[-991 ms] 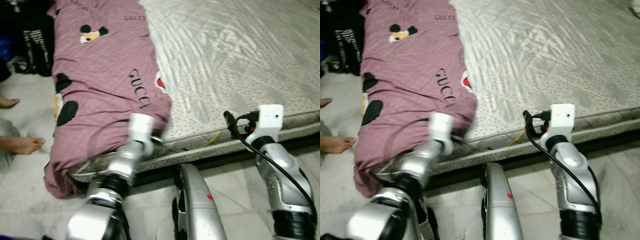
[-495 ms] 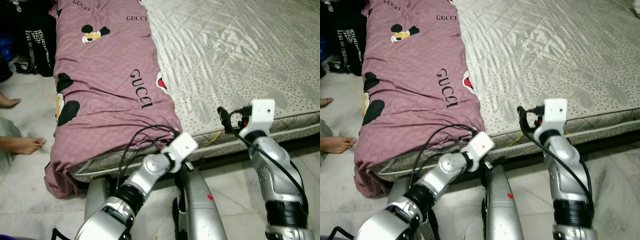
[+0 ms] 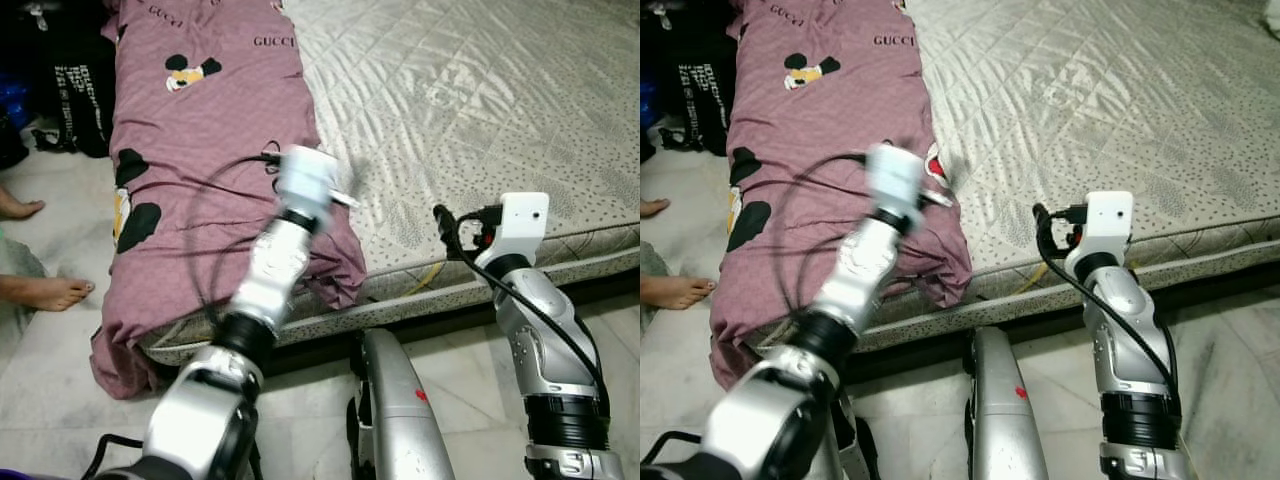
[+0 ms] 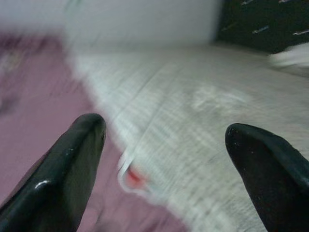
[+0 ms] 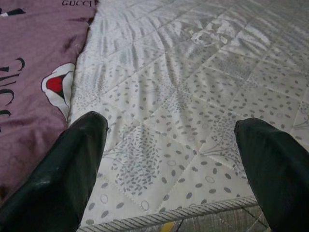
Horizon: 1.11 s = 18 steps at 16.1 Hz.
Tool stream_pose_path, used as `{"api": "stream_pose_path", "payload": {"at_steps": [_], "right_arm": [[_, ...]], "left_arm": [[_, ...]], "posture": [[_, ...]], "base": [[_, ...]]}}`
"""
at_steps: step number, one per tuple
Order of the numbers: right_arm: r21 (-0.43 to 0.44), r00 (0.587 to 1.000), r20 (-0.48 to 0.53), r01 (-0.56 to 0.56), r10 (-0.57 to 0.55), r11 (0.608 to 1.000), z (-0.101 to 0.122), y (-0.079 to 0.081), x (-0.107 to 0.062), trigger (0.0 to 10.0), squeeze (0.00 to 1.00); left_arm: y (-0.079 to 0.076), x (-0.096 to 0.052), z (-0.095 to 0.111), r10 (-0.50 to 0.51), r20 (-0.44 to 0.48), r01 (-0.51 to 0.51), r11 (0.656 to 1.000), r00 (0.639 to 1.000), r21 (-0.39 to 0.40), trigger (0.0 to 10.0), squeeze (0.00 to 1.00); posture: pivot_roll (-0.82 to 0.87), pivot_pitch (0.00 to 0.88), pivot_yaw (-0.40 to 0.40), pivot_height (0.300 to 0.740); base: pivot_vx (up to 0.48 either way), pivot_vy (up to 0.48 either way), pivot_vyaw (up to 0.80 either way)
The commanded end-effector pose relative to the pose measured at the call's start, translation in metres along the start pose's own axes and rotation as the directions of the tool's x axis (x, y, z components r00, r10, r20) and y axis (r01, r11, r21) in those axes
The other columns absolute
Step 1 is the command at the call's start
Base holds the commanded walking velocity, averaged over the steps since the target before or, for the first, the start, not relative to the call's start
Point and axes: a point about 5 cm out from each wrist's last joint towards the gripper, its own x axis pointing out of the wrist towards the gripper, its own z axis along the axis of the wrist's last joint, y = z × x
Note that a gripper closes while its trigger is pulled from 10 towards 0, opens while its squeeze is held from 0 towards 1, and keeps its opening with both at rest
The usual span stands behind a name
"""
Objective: Clean up the room
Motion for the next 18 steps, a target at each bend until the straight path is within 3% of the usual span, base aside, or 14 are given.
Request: {"api": "stream_pose_path", "payload": {"at_steps": [1, 2, 5, 6, 9, 10, 11, 12, 14, 16, 17, 18], "right_arm": [[-0.002, 1.000, -0.006, 0.010, -0.010, 1.000, -0.003, -0.003, -0.002, 10.0, 0.00], [-0.003, 1.000, -0.011, 0.011, -0.012, 1.000, -0.005, -0.002, -0.003, 10.0, 0.00], [0.001, 1.000, -0.025, -0.003, 0.003, 1.000, -0.009, 0.003, -0.004, 10.0, 0.00], [0.005, 1.000, -0.024, -0.007, 0.007, 1.000, -0.009, 0.005, -0.003, 10.0, 0.00], [0.009, 1.000, -0.014, -0.006, 0.006, 1.000, -0.006, 0.006, 0.000, 10.0, 0.00], [0.010, 1.000, -0.014, 0.004, -0.004, 1.000, -0.007, 0.004, 0.000, 10.0, 0.00], [0.017, 1.000, -0.013, 0.010, -0.009, 1.000, -0.008, 0.005, 0.000, 10.0, 0.00], [0.022, 1.000, -0.010, 0.010, -0.010, 1.000, -0.008, 0.007, 0.000, 10.0, 0.00], [0.030, 1.000, -0.005, 0.006, -0.006, 1.000, -0.008, 0.011, 0.001, 10.0, 0.00], [0.045, 1.000, 0.006, 0.002, -0.002, 0.999, -0.007, 0.016, 0.006, 10.0, 0.00], [0.049, 1.000, 0.010, 0.001, -0.001, 0.999, -0.007, 0.017, 0.007, 10.0, 0.00], [0.054, 1.000, 0.018, -0.001, 0.000, 0.999, -0.006, 0.018, 0.009, 10.0, 0.00]], "left_arm": [[0.022, -0.015, -0.050, 0.128, -0.319, -0.154, 0.986, 0.939, -0.059, 10.0, 0.00], [0.032, -0.029, -0.075, 0.147, -0.466, -0.200, 0.978, 0.872, -0.067, 10.0, 0.00], [0.046, -0.044, -0.095, 0.161, -0.589, -0.273, 0.956, 0.792, -0.105, 10.0, 0.00], [0.046, -0.047, -0.100, 0.132, -0.626, -0.253, 0.962, 0.768, -0.107, 10.0, 0.00], [0.024, -0.053, -0.110, -0.035, -0.685, -0.075, 0.989, 0.728, -0.130, 10.0, 0.00], [0.003, -0.056, -0.114, -0.156, -0.694, 0.091, 0.987, 0.702, -0.130, 10.0, 0.00], [-0.008, -0.056, -0.114, -0.196, -0.695, 0.162, 0.980, 0.692, -0.115, 10.0, 0.00], [-0.017, -0.055, -0.113, -0.218, -0.690, 0.270, 0.962, 0.690, -0.034, 10.0, 0.00], [-0.022, -0.052, -0.110, -0.213, -0.670, 0.361, 0.929, 0.711, 0.087, 10.0, 0.00], [-0.022, -0.056, -0.113, -0.244, -0.682, 0.424, 0.899, 0.690, 0.107, 10.0, 0.00], [-0.020, -0.054, -0.111, -0.240, -0.671, 0.438, 0.888, 0.701, 0.140, 10.0, 0.00], [-0.015, -0.046, -0.102, -0.217, -0.617, 0.430, 0.875, 0.757, 0.220, 10.0, 0.00]], "posture": [[-0.26, 0.112, -0.003, 0.546], [-0.26, 0.112, -0.003, 0.546], [-0.25, 0.109, -0.012, 0.546], [-0.25, 0.106, -0.011, 0.546], [-0.25, 0.100, -0.003, 0.546], [-0.26, 0.096, 0.001, 0.546], [-0.26, 0.094, 0.005, 0.546], [-0.26, 0.089, 0.009, 0.546], [-0.25, 0.080, 0.015, 0.546], [-0.24, 0.066, 0.023, 0.546], [-0.23, 0.061, 0.024, 0.546], [-0.22, 0.054, 0.022, 0.546]], "base": [[0.000, 0.000, 0.00], [0.000, 0.000, 0.00], [0.000, 0.000, 0.00], [0.000, 0.000, 0.00], [0.000, 0.000, 0.00], [0.000, 0.000, 0.00], [0.000, 0.000, 0.00], [0.000, 0.000, 0.00], [0.000, 0.000, 0.00], [0.000, 0.000, 0.00], [0.000, 0.000, 0.00], [0.000, 0.000, 0.00]]}}
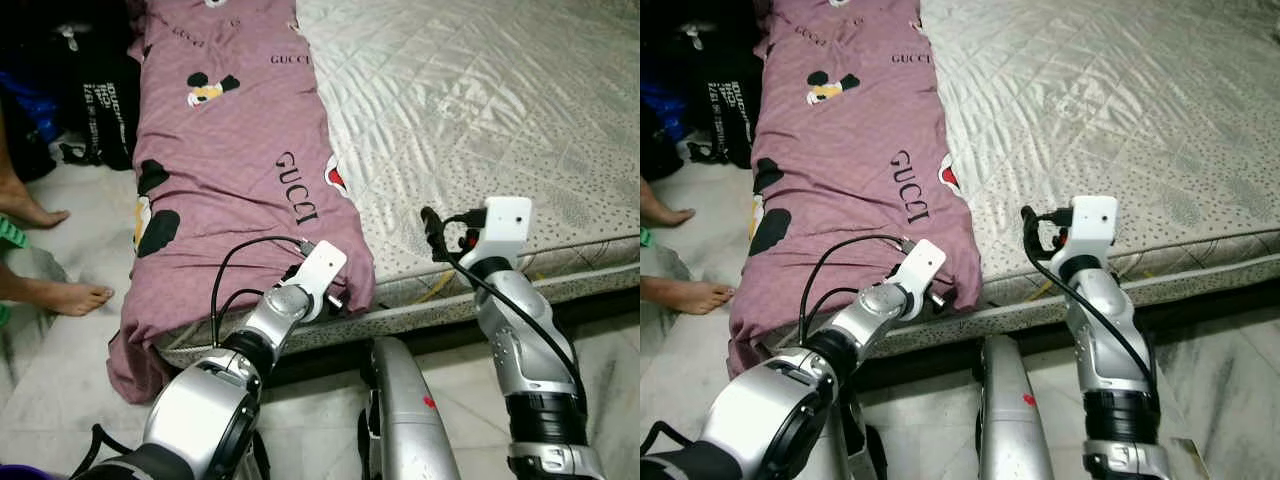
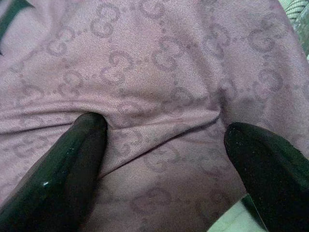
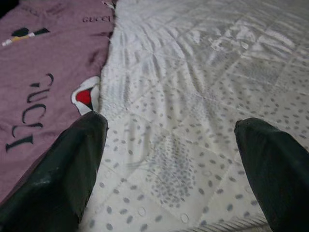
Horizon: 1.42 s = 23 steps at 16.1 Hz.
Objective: Clean up the room
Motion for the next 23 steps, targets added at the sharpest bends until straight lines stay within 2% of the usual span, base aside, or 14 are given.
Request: {"api": "stream_pose_path", "payload": {"at_steps": [1, 2, 3, 5, 7, 9, 10, 11, 12, 13, 14, 18, 20, 23], "right_arm": [[0.009, 1.000, 0.019, 0.001, -0.001, 1.000, 0.003, 0.003, 0.003, 10.0, 0.00], [0.012, 1.000, 0.028, -0.005, 0.004, 1.000, 0.004, 0.006, 0.007, 10.0, 0.00], [0.018, 0.999, 0.036, -0.009, 0.009, 1.000, 0.005, 0.009, 0.010, 10.0, 0.00], [0.019, 0.997, 0.073, -0.015, 0.013, 1.000, 0.011, 0.014, 0.018, 10.0, 0.00], [0.018, 0.996, 0.087, -0.021, 0.019, 1.000, 0.014, 0.018, 0.026, 10.0, 0.00], [0.028, 0.995, 0.099, -0.036, 0.033, 0.999, 0.016, 0.023, 0.031, 10.0, 0.00], [0.038, 0.994, 0.105, -0.045, 0.041, 0.998, 0.016, 0.026, 0.033, 10.0, 0.00], [0.050, 0.992, 0.112, -0.060, 0.054, 0.997, 0.016, 0.032, 0.036, 10.0, 0.00], [0.065, 0.992, 0.116, -0.065, 0.057, 0.996, 0.016, 0.034, 0.037, 10.0, 0.00], [0.090, 0.991, 0.117, -0.068, 0.058, 0.994, 0.015, 0.036, 0.039, 10.0, 0.00], [0.104, 0.992, 0.114, -0.068, 0.056, 0.992, 0.014, 0.038, 0.041, 10.0, 0.00], [0.145, 0.994, 0.099, -0.056, 0.042, 0.988, 0.011, 0.040, 0.046, 10.0, 0.00], [0.149, 0.992, 0.114, -0.067, 0.050, 0.987, 0.012, 0.042, 0.049, 10.0, 0.00], [0.157, 0.986, 0.158, -0.084, 0.059, 0.984, 0.015, 0.044, 0.048, 10.0, 0.00]], "left_arm": [[0.013, -0.001, 0.017, 0.067, 0.098, -0.075, 0.994, 0.993, 0.082, 10.0, 0.00], [0.027, -0.004, 0.033, 0.127, 0.184, -0.152, 0.980, 0.975, 0.129, 10.0, 0.00], [0.033, -0.005, 0.041, 0.144, 0.220, -0.180, 0.971, 0.965, 0.155, 10.0, 0.00], [0.046, -0.011, 0.056, 0.182, 0.302, -0.236, 0.959, 0.936, 0.154, 10.0, 0.00], [0.056, -0.019, 0.074, 0.204, 0.412, -0.265, 0.959, 0.888, 0.096, 10.0, 0.00], [0.073, -0.034, 0.083, 0.306, 0.498, -0.334, 0.942, 0.811, -0.035, 10.0, 0.00], [0.085, -0.045, 0.081, 0.400, 0.518, -0.380, 0.913, 0.756, -0.149, 10.0, 0.00], [0.104, -0.070, 0.068, 0.541, 0.527, -0.460, 0.839, 0.655, -0.290, 10.0, 0.00], [0.111, -0.083, 0.055, 0.605, 0.509, -0.497, 0.795, 0.613, -0.347, 10.0, 0.00], [0.117, -0.102, 0.035, 0.684, 0.469, -0.540, 0.730, 0.559, -0.420, 10.0, 0.00], [0.119, -0.113, 0.024, 0.720, 0.460, -0.547, 0.694, 0.520, -0.468, 10.0, 0.00], [0.126, -0.135, -0.003, 0.776, 0.424, -0.600, 0.630, 0.467, -0.493, 10.0, 0.00], [0.128, -0.139, -0.005, 0.795, 0.387, -0.606, 0.607, 0.468, -0.514, 10.0, 0.00], [0.125, -0.139, -0.007, 0.792, 0.365, -0.593, 0.609, 0.489, -0.528, 10.0, 0.00]], "posture": [[-0.21, 0.051, 0.020, 0.546], [-0.20, 0.039, 0.013, 0.546], [-0.19, 0.031, 0.009, 0.546], [-0.17, 0.006, 0.005, 0.546], [-0.15, 0.000, 0.001, 0.546], [-0.14, 0.000, 0.000, 0.546], [-0.12, 0.000, 0.001, 0.546], [-0.11, 0.000, 0.004, 0.546], [-0.09, 0.000, 0.003, 0.546], [-0.08, 0.000, 0.000, 0.546], [-0.06, 0.000, -0.003, 0.546], [-0.03, 0.000, -0.011, 0.546], [-0.03, 0.000, -0.007, 0.546], [-0.05, 0.000, 0.009, 0.546]], "base": [[0.000, 0.000, 0.00], [0.000, 0.000, 0.00], [0.000, 0.000, 0.00], [0.000, 0.000, 0.00], [0.000, 0.000, 0.00], [0.000, 0.000, 0.00], [0.000, 0.000, 0.00], [0.000, 0.000, 0.00], [0.000, 0.000, 0.00], [0.000, 0.000, 0.00], [0.000, 0.000, 0.00], [0.000, 0.000, 0.00], [0.000, 0.000, 0.00], [0.000, 0.000, 0.00]]}}
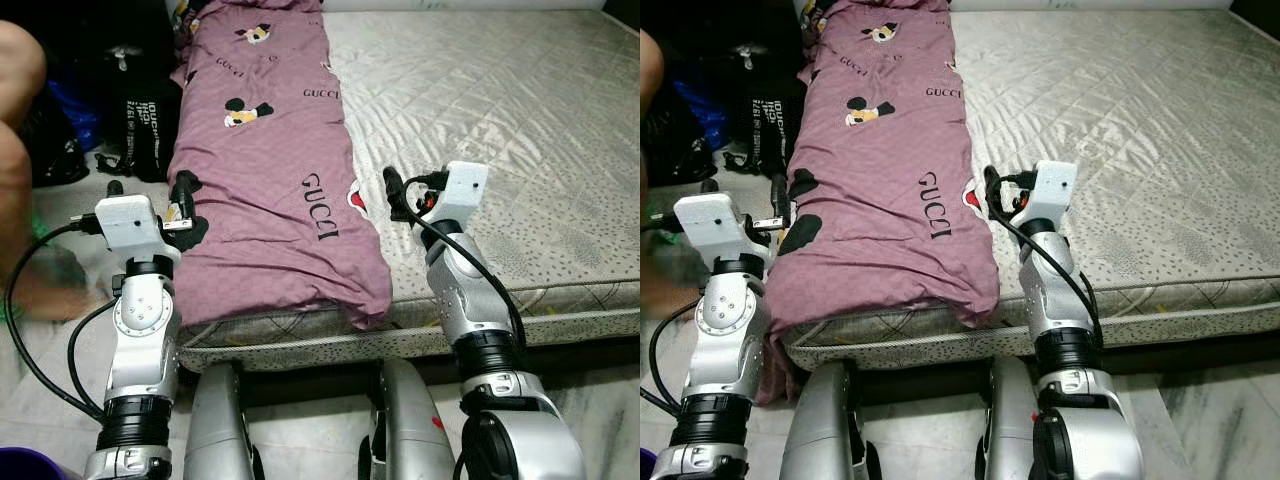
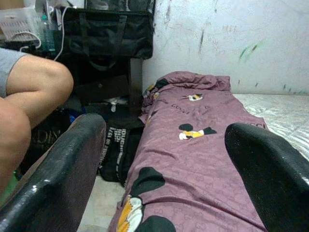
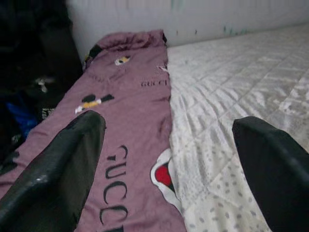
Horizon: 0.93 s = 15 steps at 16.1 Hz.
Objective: Clean up the room
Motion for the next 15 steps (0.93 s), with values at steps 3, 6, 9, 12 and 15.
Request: {"api": "stream_pose_path", "payload": {"at_steps": [3, 6, 9, 12, 15], "right_arm": [[0.009, 0.999, 0.035, -0.002, 0.002, 1.000, 0.007, 0.001, 0.002, 10.0, 0.00], [0.004, 0.999, 0.033, -0.015, 0.015, 1.000, 0.005, 0.002, 0.007, 10.0, 0.00], [0.009, 0.999, 0.051, -0.008, 0.008, 1.000, 0.010, 0.004, 0.010, 10.0, 0.00], [0.002, 0.998, 0.060, 0.000, 0.000, 1.000, 0.011, 0.001, 0.010, 10.0, 0.00], [-0.017, 0.999, 0.053, -0.002, 0.003, 1.000, 0.009, -0.001, 0.008, 10.0, 0.00]], "left_arm": [[0.003, -0.001, -0.001, -0.003, -0.018, 0.003, 1.000, 1.000, 0.000, 10.0, 0.00], [0.011, -0.007, -0.001, 0.011, -0.043, -0.011, 1.000, 0.999, 0.003, 10.0, 0.00], [0.013, -0.008, -0.004, 0.004, -0.061, -0.005, 1.000, 0.998, -0.013, 10.0, 0.00], [0.008, -0.001, -0.005, -0.037, -0.075, 0.037, 0.999, 0.996, 0.002, 10.0, 0.00], [0.004, 0.001, -0.007, -0.040, -0.083, 0.040, 0.999, 0.996, 0.004, 10.0, 0.00]], "posture": [[-0.04, 0.000, 0.002, 0.573], [-0.01, 0.000, -0.009, 0.605], [-0.02, 0.000, 0.005, 0.632], [-0.03, 0.000, 0.005, 0.669], [-0.04, 0.000, -0.004, 0.701]], "base": [[0.000, 0.000, 0.00], [0.000, 0.000, 0.00], [0.000, 0.000, 0.00], [0.000, 0.000, 0.00], [0.000, 0.000, 0.00]]}}
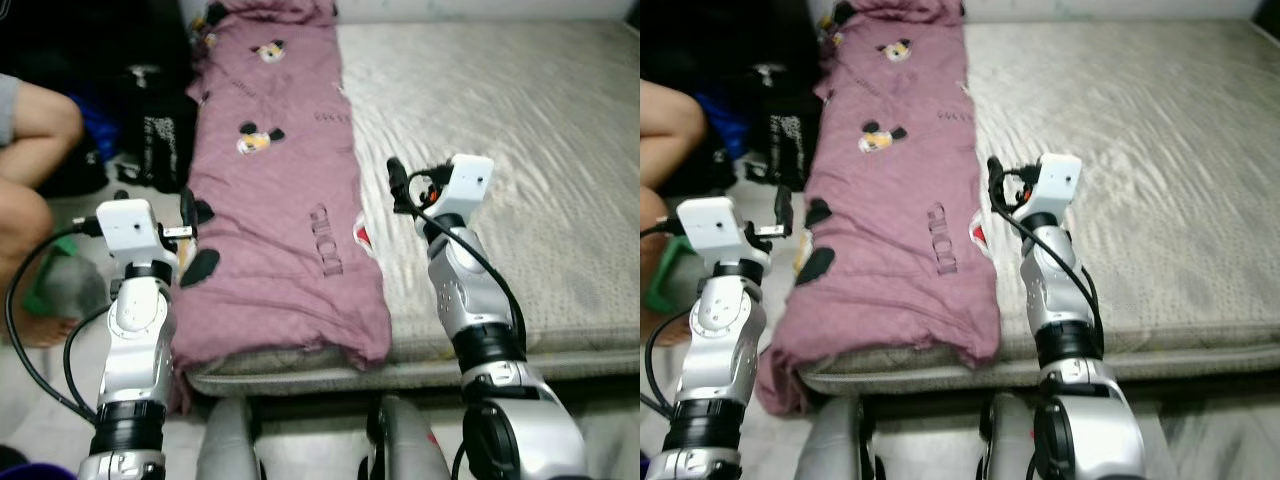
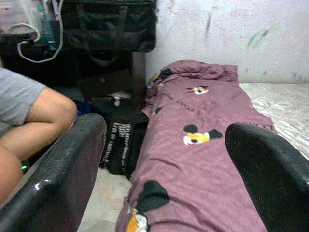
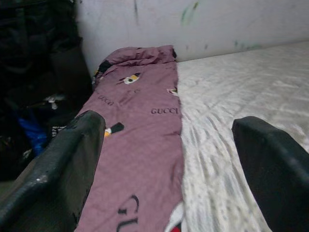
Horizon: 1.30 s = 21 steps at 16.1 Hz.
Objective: Clean up the room
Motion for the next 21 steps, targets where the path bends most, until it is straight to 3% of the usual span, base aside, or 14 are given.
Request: {"api": "stream_pose_path", "payload": {"at_steps": [1, 4, 6, 11, 16, 21], "right_arm": [[-0.008, 1.000, 0.013, -0.018, 0.018, 1.000, 0.004, 0.003, 0.002, 10.0, 0.00], [-0.010, 1.000, 0.013, -0.027, 0.027, 1.000, 0.004, 0.007, 0.004, 10.0, 0.00], [-0.009, 0.999, -0.006, -0.036, 0.036, 0.999, -0.003, 0.010, 0.000, 10.0, 0.00], [-0.019, 0.999, -0.025, -0.047, 0.046, 0.999, -0.009, 0.010, -0.005, 10.0, 0.00], [-0.027, 0.998, -0.031, -0.046, 0.046, 0.999, -0.009, 0.012, -0.003, 10.0, 0.00], [-0.031, 0.998, -0.038, -0.044, 0.043, 0.999, -0.010, 0.014, -0.003, 10.0, 0.00]], "left_arm": [[-0.001, 0.002, -0.002, -0.005, -0.014, 0.005, 1.000, 1.000, 0.008, 10.0, 0.00], [-0.001, 0.004, -0.001, -0.003, -0.018, 0.003, 1.000, 1.000, 0.009, 10.0, 0.00], [0.003, 0.000, -0.008, 0.022, -0.052, -0.019, 0.998, 0.998, 0.060, 10.0, 0.00], [-0.008, 0.006, -0.011, 0.012, -0.084, -0.010, 1.000, 0.996, 0.023, 10.0, 0.00], [-0.006, 0.017, -0.002, 0.002, -0.064, -0.002, 1.000, 0.998, 0.004, 10.0, 0.00], [-0.014, 0.014, -0.006, -0.020, -0.071, 0.019, 1.000, 0.997, -0.020, 10.0, 0.00]], "posture": [[-0.03, 0.000, -0.008, 0.714], [-0.03, 0.000, -0.016, 0.740], [-0.03, 0.000, -0.017, 0.740], [-0.04, 0.000, -0.022, 0.740], [-0.05, 0.000, -0.020, 0.740], [-0.05, 0.000, -0.025, 0.740]], "base": [[0.000, 0.000, 0.00], [0.000, 0.000, 0.00], [0.000, 0.000, 0.00], [0.000, 0.000, 0.00], [0.000, 0.000, 0.00], [0.000, 0.000, 0.00]]}}
